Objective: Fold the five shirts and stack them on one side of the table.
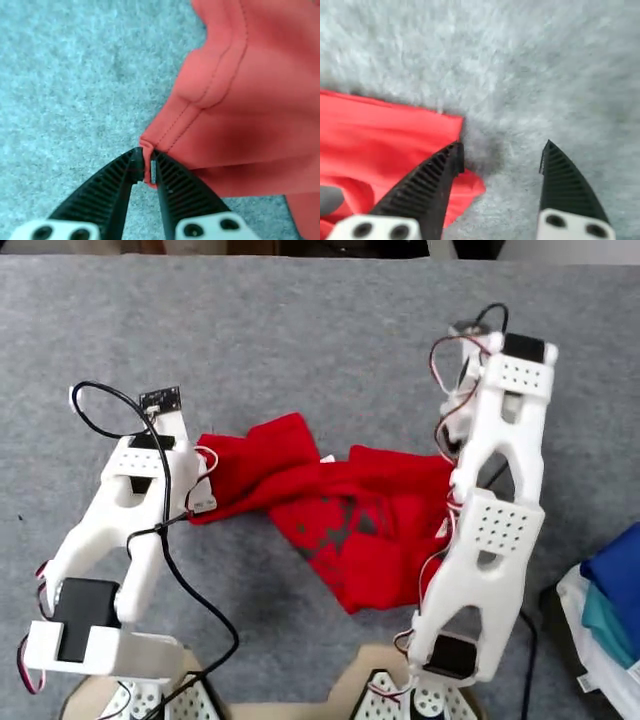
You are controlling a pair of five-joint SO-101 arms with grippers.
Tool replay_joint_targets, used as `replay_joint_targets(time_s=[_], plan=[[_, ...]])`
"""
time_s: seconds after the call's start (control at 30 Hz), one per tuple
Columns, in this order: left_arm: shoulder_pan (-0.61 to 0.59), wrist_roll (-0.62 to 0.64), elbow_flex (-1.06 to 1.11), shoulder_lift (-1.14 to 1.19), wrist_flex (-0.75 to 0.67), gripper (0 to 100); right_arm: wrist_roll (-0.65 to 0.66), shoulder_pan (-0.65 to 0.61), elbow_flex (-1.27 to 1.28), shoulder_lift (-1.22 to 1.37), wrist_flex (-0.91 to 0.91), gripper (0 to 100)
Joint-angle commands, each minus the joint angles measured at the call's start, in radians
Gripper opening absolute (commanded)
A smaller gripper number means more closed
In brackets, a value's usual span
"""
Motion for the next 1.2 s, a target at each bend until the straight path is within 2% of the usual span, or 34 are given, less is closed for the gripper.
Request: replay_joint_targets(time_s=[0.0, 0.27, 0.37, 0.57, 0.87, 1.17], plan=[[0.003, -0.003, -0.003, -0.036, -0.008, 2, 0.008, -0.008, -0.140, -0.061, 0.014, 26.0], [0.003, -0.003, -0.003, -0.036, -0.009, 2, -0.064, -0.090, -0.154, 0.122, 0.015, 26.0], [0.003, -0.003, 0.000, -0.035, -0.005, 2, -0.032, -0.096, -0.131, 0.173, 0.035, 24.8], [0.003, -0.003, 0.000, -0.035, -0.008, 2, -0.029, -0.114, -0.015, 0.108, 0.035, 14.1], [0.003, -0.005, 0.000, -0.033, -0.008, 2, -0.063, -0.113, 0.159, 0.064, 0.028, 14.3], [0.003, -0.005, 0.000, -0.031, -0.005, 2, -0.025, -0.117, 0.168, 0.133, -0.032, 13.7]])
